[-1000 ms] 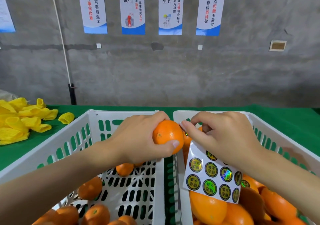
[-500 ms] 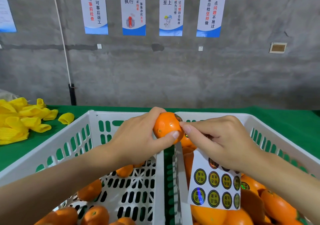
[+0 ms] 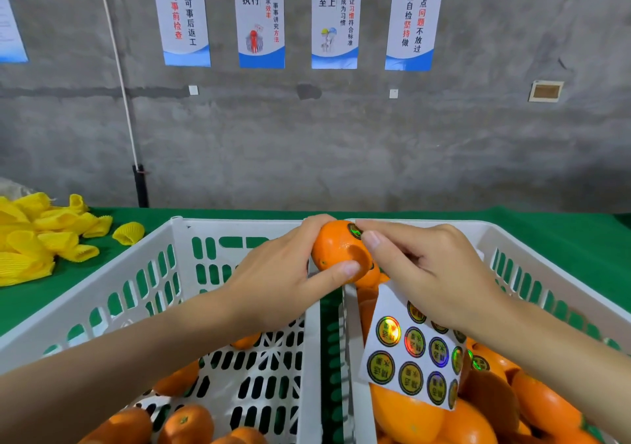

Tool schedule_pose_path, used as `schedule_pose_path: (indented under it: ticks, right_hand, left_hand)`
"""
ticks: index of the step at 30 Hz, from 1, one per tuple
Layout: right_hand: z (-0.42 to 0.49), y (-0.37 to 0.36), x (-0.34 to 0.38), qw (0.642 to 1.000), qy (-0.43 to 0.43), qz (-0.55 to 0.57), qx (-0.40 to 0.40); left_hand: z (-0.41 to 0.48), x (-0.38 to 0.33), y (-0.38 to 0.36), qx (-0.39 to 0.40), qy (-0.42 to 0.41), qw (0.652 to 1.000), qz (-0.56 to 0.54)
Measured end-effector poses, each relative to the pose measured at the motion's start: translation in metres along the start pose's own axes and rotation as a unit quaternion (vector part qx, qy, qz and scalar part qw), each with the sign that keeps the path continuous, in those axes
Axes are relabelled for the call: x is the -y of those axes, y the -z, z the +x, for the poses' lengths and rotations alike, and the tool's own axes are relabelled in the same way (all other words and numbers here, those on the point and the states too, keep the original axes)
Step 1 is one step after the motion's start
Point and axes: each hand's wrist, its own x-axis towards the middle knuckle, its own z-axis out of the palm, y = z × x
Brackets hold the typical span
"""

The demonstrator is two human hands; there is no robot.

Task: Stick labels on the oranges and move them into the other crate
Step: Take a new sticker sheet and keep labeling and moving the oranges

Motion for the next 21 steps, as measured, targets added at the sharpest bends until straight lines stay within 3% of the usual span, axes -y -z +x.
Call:
schedule_pose_path:
  ticks: [4,14,21]
  right_hand:
    - [0.0016,0.0015,-0.001,0.999,0.032,0.019,0.035]
    - [-0.0016,-0.0018,-0.0039,0.999,0.04,0.022,-0.023]
    - [0.0017,0.0007,-0.0066,0.994,-0.022,0.068,-0.086]
  left_hand:
    - [-0.0011,0.0021,-0.0023,0.0,0.003,1.0,-0.004]
    - [-0.0018,0.0051,-0.0072,0.021,0.008,1.0,0.001]
    - [-0.0039,0.0018,-0.0098,0.043,0.046,0.997,-0.038]
